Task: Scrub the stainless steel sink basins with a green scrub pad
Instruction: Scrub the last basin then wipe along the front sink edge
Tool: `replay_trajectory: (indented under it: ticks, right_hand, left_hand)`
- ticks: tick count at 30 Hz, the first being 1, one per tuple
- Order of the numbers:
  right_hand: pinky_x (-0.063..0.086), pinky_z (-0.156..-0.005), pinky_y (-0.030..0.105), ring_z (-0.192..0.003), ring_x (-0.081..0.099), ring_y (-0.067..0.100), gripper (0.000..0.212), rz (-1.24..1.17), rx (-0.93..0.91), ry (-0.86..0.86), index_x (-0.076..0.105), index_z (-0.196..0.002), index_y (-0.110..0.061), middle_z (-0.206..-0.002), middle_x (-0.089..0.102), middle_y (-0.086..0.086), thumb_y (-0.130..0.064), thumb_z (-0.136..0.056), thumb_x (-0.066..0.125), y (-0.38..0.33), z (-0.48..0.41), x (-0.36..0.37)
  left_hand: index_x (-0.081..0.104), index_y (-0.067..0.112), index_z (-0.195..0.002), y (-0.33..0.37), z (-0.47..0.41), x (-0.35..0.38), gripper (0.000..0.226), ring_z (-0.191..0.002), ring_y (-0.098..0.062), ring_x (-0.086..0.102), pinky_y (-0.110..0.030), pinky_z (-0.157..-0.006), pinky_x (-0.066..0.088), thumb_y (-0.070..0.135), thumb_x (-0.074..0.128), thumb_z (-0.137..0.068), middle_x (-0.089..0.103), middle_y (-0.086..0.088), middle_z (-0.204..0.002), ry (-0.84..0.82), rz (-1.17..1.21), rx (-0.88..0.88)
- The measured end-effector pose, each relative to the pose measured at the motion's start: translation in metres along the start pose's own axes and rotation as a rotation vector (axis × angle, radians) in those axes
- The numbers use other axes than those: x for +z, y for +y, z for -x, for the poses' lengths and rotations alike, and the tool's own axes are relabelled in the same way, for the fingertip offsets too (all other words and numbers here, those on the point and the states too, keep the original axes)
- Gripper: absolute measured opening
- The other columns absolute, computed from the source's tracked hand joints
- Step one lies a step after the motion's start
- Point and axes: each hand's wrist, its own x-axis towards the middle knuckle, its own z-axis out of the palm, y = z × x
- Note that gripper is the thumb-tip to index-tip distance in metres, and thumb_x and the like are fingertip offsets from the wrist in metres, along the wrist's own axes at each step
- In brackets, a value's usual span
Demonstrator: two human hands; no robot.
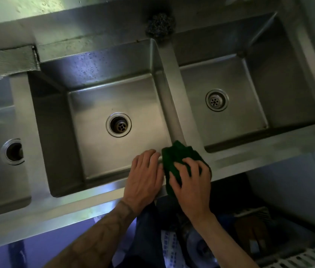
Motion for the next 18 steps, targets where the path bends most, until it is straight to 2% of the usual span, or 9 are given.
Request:
replay_trajectory:
  ticks: [2, 5, 9, 13, 15, 18]
  right_hand:
    - [0.047, -0.091, 0.043, -0.110, 0.054, 0.034, 0.029, -0.002, -0.010, 0.025, 0.068, -0.108, -0.017, -0.119, 0.057, 0.008, -0.043, -0.096, 0.065, 0.012, -0.006, -0.005]
    - [0.046, -0.094, 0.045, -0.111, 0.051, 0.034, 0.031, -0.037, 0.090, 0.077, 0.066, -0.099, -0.012, -0.114, 0.052, 0.010, -0.043, -0.094, 0.071, 0.020, -0.013, -0.009]
    - [0.045, -0.093, 0.042, -0.109, 0.052, 0.033, 0.034, -0.057, 0.200, 0.101, 0.064, -0.110, -0.014, -0.117, 0.053, 0.011, -0.045, -0.096, 0.067, -0.036, 0.007, 0.005]
    - [0.045, -0.091, 0.038, -0.109, 0.051, 0.027, 0.040, -0.082, 0.069, 0.012, 0.066, -0.128, -0.022, -0.121, 0.055, 0.006, -0.049, -0.098, 0.061, -0.129, 0.032, 0.028]
    - [0.048, -0.089, 0.040, -0.109, 0.050, 0.025, 0.037, -0.082, 0.013, 0.004, 0.068, -0.123, -0.021, -0.122, 0.053, 0.005, -0.048, -0.098, 0.060, -0.142, 0.032, 0.031]
    - [0.049, -0.095, 0.043, -0.114, 0.047, 0.025, 0.032, -0.060, 0.140, 0.059, 0.070, -0.116, -0.016, -0.129, 0.050, 0.008, -0.041, -0.096, 0.065, -0.121, 0.025, 0.026]
  left_hand:
    - [0.067, 0.001, -0.127, -0.011, 0.010, -0.004, 0.041, -0.120, -0.039, 0.065, -0.054, -0.103, 0.053, 0.024, 0.039, -0.107, 0.065, -0.018, -0.132, 0.016, 0.009, 0.023]
    - [0.066, 0.002, -0.128, -0.041, 0.036, -0.015, 0.040, -0.119, -0.040, 0.065, -0.053, -0.102, 0.052, 0.024, 0.039, -0.107, 0.065, -0.017, -0.133, 0.020, -0.032, 0.028]
    - [0.065, 0.003, -0.124, -0.089, 0.080, -0.032, 0.036, -0.118, -0.039, 0.062, -0.050, -0.100, 0.048, 0.022, 0.039, -0.108, 0.063, -0.017, -0.131, 0.080, -0.071, -0.053]
    - [0.067, 0.002, -0.119, -0.131, 0.121, -0.049, 0.035, -0.116, -0.043, 0.064, -0.052, -0.099, 0.048, 0.022, 0.040, -0.107, 0.064, -0.020, -0.127, 0.100, -0.135, -0.071]
    - [0.067, 0.001, -0.119, -0.150, 0.131, -0.055, 0.032, -0.117, -0.044, 0.064, -0.053, -0.100, 0.048, 0.020, 0.044, -0.106, 0.064, -0.021, -0.126, 0.095, -0.182, -0.056]
    - [0.066, 0.002, -0.123, -0.163, 0.137, -0.056, 0.028, -0.122, -0.043, 0.062, -0.053, -0.103, 0.046, 0.017, 0.050, -0.106, 0.064, -0.020, -0.128, 0.076, -0.250, -0.009]
